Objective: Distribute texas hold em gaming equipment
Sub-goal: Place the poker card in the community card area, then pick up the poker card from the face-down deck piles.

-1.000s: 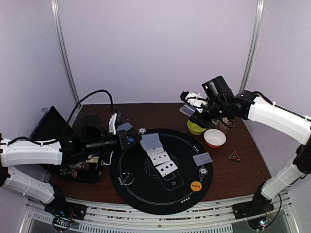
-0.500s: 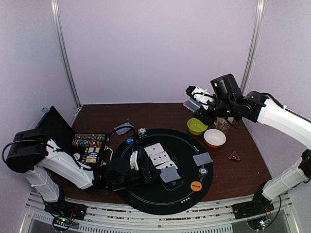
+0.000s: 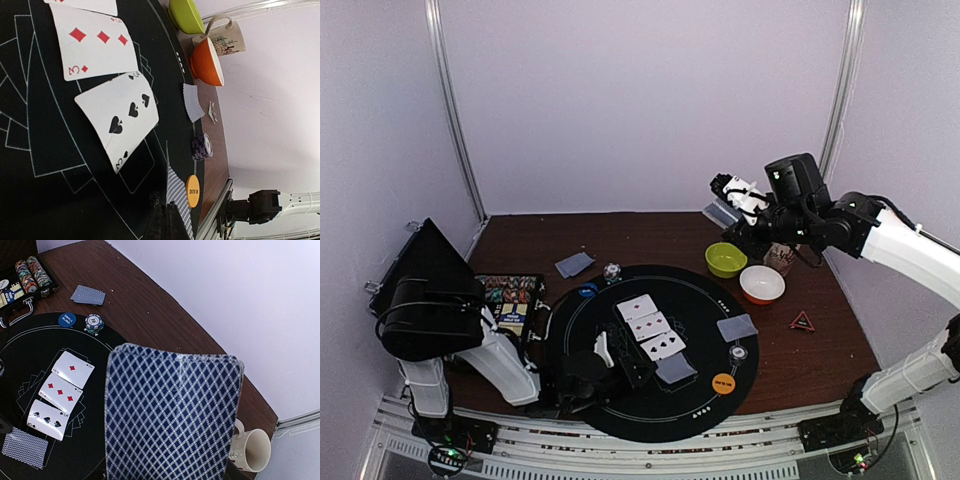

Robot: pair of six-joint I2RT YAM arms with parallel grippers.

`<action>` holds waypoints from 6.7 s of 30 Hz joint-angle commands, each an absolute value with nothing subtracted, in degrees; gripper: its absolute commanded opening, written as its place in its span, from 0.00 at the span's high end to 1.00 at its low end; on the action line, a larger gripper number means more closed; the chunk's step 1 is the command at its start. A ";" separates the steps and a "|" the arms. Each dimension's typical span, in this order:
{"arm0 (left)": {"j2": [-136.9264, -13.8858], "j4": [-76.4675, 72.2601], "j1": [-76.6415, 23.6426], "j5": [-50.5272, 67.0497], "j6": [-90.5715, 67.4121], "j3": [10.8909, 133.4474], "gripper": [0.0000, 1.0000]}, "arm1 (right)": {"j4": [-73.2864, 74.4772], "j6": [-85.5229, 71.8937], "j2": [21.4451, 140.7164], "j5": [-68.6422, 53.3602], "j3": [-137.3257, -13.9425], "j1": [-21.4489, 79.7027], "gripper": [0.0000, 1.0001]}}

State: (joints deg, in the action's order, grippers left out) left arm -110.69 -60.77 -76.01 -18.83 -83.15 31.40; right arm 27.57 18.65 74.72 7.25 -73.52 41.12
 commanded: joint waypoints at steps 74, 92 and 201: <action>-68.16 -12.65 -61.01 -4.73 -34.91 49.36 0.21 | 29.84 28.27 74.82 0.76 -71.90 55.17 0.50; -74.71 -4.23 -56.75 10.67 -29.69 55.61 0.10 | 27.98 31.11 82.55 0.01 -76.93 61.79 0.50; -74.06 -4.74 -55.07 11.21 -24.21 54.80 0.83 | 27.35 31.38 82.29 2.11 -76.99 61.59 0.50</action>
